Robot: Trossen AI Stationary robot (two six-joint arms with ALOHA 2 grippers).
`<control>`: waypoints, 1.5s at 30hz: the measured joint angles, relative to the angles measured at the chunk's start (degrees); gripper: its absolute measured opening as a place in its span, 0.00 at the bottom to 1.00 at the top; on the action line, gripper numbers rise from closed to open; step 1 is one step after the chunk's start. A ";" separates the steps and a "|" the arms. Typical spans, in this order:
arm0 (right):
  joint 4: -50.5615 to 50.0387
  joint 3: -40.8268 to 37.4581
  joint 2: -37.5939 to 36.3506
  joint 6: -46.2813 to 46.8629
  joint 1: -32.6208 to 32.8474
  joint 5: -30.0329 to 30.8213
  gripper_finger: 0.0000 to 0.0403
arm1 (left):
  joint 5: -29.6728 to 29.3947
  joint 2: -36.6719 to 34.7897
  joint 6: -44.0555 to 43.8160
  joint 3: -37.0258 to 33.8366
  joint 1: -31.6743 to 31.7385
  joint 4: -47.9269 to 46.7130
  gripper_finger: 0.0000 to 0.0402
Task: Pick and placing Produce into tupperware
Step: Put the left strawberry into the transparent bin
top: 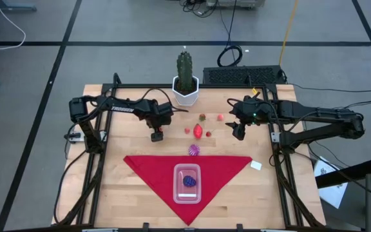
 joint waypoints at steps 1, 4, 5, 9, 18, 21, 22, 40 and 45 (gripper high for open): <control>0.00 0.00 0.00 0.00 0.00 -0.01 0.63 | -0.02 0.00 0.00 0.00 0.00 -0.02 0.88; 0.00 0.01 0.00 0.00 0.00 -0.06 0.63 | -0.04 0.00 -1.03 0.00 0.00 -0.25 0.88; 0.00 0.01 0.00 0.00 0.00 -0.06 0.63 | -0.04 0.00 -1.33 0.00 0.00 -0.34 0.88; 0.02 0.00 0.00 0.02 0.01 -0.06 0.63 | -0.06 0.00 -1.62 0.00 -0.02 -0.70 0.88; 0.04 0.01 0.00 1.27 0.00 -0.04 0.63 | -0.63 -0.02 -2.12 0.00 -0.05 -1.13 0.88; 0.22 -0.01 0.00 1.27 0.00 -0.04 0.63 | -1.05 -0.02 -2.50 0.00 -0.07 -1.18 0.88; 0.46 -0.01 0.00 1.27 0.00 -0.04 0.63 | -1.11 -0.02 -2.54 0.00 -0.07 -1.18 0.88; 0.50 0.01 0.00 1.14 0.00 -0.01 0.63 | -1.59 -0.02 -3.54 -0.04 -0.07 -1.33 0.55; 0.48 0.01 0.00 1.11 0.01 -0.01 0.63 | -1.68 -0.02 -4.15 -0.04 -0.07 -1.29 0.46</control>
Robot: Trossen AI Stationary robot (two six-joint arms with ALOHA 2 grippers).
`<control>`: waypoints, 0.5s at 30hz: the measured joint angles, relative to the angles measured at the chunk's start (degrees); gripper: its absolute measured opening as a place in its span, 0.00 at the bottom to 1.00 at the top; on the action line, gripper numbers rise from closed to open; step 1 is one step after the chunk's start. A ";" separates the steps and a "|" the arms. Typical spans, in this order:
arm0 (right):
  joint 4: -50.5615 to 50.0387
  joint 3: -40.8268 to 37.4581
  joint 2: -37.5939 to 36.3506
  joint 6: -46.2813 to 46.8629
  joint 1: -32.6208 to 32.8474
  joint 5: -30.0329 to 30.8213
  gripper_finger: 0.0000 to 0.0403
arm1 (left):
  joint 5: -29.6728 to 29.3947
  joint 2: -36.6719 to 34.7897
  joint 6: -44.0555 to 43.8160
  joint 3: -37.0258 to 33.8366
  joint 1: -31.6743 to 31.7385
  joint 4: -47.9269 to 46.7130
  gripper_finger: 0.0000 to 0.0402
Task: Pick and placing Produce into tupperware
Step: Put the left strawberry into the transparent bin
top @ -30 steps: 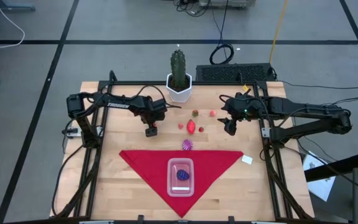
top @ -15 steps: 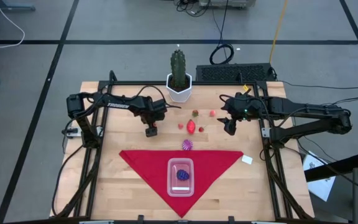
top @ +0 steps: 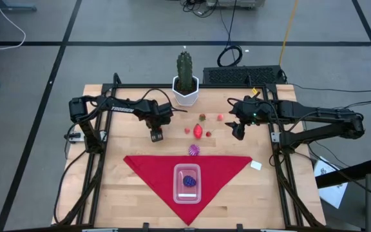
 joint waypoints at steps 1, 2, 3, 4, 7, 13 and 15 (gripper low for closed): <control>0.00 -0.02 0.00 0.00 -0.01 0.00 0.63 | -0.02 0.00 -0.15 0.00 0.00 0.00 0.44; 0.00 0.00 0.00 -0.02 0.01 0.00 0.63 | -0.02 0.00 -0.22 0.00 0.00 0.02 0.43; 0.00 -0.01 0.00 -0.01 -0.01 0.00 0.63 | -0.08 0.00 -0.24 0.00 0.00 0.03 0.41; 0.00 0.00 0.00 -0.02 -0.01 0.00 0.63 | -0.16 0.00 -0.31 0.00 0.00 0.05 0.40; 0.00 -0.01 0.00 -0.02 -0.01 0.00 0.63 | -0.03 -0.04 -0.80 0.00 -0.02 0.17 0.37; 0.00 0.00 0.00 -0.02 0.01 0.00 0.63 | 0.42 -0.54 -1.78 -0.02 -0.45 -0.09 0.39; 0.00 0.00 0.00 -0.02 0.00 0.00 0.63 | 0.40 -1.05 -2.39 -0.02 -0.63 -1.15 0.40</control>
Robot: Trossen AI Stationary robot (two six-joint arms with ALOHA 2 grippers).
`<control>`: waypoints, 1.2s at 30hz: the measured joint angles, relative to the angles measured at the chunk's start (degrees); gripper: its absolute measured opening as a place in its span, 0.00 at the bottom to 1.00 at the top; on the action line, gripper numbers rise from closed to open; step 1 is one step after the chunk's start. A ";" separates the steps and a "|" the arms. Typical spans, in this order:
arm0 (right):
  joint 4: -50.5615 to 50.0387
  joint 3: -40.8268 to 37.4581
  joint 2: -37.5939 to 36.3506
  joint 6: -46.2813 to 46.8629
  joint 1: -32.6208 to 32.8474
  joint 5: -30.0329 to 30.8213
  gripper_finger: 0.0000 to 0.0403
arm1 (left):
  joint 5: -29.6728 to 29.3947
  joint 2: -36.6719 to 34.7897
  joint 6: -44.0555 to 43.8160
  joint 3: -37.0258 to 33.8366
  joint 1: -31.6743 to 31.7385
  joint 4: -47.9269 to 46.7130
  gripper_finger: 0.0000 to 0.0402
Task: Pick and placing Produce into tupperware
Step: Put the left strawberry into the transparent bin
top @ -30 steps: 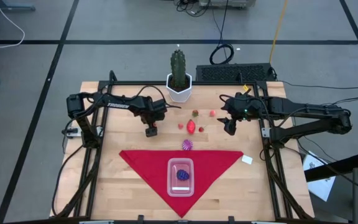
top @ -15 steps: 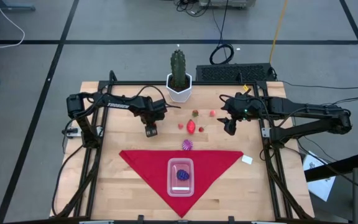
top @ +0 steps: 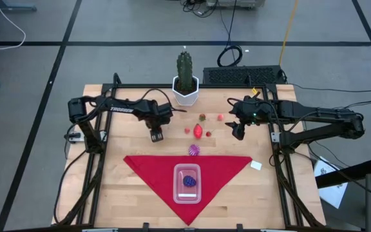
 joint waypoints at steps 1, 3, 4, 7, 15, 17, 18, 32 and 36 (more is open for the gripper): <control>0.00 0.00 0.00 0.00 0.00 0.00 0.63 | 0.00 -0.20 -0.21 0.09 -0.23 -0.55 0.40; 0.00 -0.02 0.00 -0.01 0.01 0.00 0.63 | 0.02 -0.48 -0.77 0.28 -0.64 -0.95 0.39; 0.05 0.00 0.00 -0.02 0.01 0.00 0.63 | 0.02 -0.96 -0.88 0.28 -0.83 -1.70 0.39; 0.57 0.00 -0.02 -0.02 0.00 0.02 0.63 | 0.13 -2.23 -2.19 0.35 -1.58 -1.89 0.38; 2.18 0.00 -0.02 -0.02 -0.01 0.02 0.63 | 0.78 -7.69 -8.45 0.37 -4.66 -5.47 0.42; 2.42 0.00 -0.02 -0.03 0.00 0.00 0.63 | 2.19 -9.10 -10.47 0.37 -5.73 -5.85 0.43; 2.69 0.01 -0.02 -0.03 0.00 0.01 0.63 | 3.05 -9.70 -11.46 0.37 -6.48 -6.02 0.43; 2.64 0.02 -0.02 -0.04 -0.01 -0.34 0.63 | 7.74 -10.51 -22.28 9.56 -21.10 -6.48 0.44; 2.56 0.02 -0.02 -0.04 0.01 -1.32 0.63 | 5.05 -10.52 -23.29 12.79 -25.33 -5.29 0.44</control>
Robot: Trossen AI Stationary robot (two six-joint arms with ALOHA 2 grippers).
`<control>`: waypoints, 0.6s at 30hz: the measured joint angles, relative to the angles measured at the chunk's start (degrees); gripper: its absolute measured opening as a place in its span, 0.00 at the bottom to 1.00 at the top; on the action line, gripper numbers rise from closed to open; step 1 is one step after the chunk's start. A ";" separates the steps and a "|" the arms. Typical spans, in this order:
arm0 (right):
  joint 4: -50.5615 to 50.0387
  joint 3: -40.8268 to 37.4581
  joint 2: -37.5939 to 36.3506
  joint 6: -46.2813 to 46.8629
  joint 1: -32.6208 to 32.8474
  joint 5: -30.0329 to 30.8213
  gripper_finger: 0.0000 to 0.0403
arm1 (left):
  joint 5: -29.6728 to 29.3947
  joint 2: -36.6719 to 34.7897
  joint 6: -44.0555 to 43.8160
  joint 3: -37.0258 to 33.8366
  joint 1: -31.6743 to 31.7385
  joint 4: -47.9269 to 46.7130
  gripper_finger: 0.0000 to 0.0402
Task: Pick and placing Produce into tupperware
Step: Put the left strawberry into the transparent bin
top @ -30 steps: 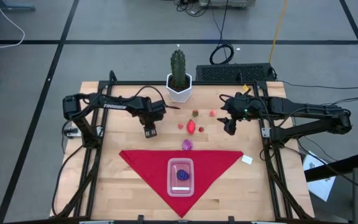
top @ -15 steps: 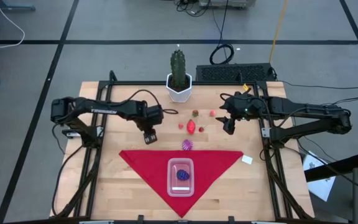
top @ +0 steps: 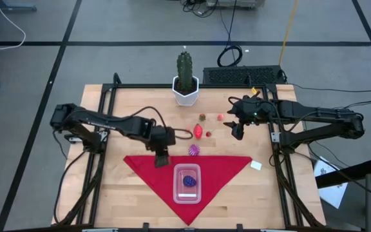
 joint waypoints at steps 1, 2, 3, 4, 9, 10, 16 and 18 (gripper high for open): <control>0.00 0.00 0.00 0.00 0.00 -0.06 0.63 | -1.03 -0.01 -0.07 0.08 -0.68 -0.28 0.44; 0.00 0.00 0.00 0.00 0.04 -0.10 0.63 | -2.01 -0.01 -0.75 0.08 -0.90 -1.18 0.44; -0.01 0.00 0.00 0.00 0.08 -0.10 0.63 | -2.85 -0.01 -1.81 0.08 -0.87 -2.86 0.44; 0.00 0.00 0.00 0.00 0.18 -0.10 0.63 | -3.65 -0.01 -2.74 0.08 -0.75 -4.51 0.44; -0.02 0.00 0.00 0.00 1.01 -0.13 0.63 | -5.21 0.96 -4.10 0.03 -0.07 -5.77 0.44; -0.02 0.00 0.00 0.00 1.20 -0.15 0.63 | -5.20 1.03 -4.10 0.01 -0.06 -5.63 0.44; -0.03 0.00 0.00 0.00 1.86 -0.15 0.63 | -4.90 4.59 0.49 0.01 -1.29 -3.26 0.44; -0.04 0.00 0.02 0.00 1.88 -0.15 0.63 | -4.90 5.78 2.73 0.04 -1.88 -3.15 0.44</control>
